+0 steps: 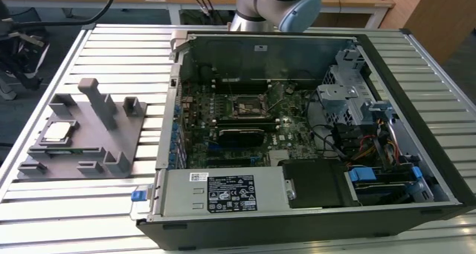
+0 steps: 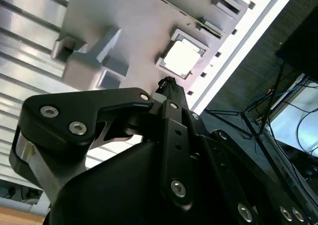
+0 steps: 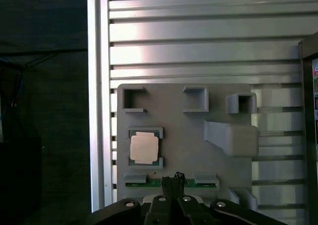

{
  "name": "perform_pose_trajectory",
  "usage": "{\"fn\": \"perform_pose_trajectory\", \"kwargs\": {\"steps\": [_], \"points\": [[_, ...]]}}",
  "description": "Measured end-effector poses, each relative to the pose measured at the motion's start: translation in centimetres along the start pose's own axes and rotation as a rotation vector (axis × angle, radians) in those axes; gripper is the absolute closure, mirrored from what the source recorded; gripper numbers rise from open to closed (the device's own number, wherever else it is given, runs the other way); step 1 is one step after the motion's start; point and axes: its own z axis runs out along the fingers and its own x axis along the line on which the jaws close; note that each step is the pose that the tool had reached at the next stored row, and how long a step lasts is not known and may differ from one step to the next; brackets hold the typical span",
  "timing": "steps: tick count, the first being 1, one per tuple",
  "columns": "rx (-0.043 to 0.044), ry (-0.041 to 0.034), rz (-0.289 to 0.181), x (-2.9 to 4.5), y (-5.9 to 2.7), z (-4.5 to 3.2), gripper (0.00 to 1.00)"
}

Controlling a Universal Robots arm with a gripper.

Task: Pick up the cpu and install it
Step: 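Reach for the cpu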

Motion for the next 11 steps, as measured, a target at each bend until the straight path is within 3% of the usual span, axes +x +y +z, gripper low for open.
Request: {"fn": "perform_pose_trajectory", "kwargs": {"steps": [11], "points": [[0.0001, 0.0001, 0.0, 3.26, -0.09, 0.32, 0.89]]}}
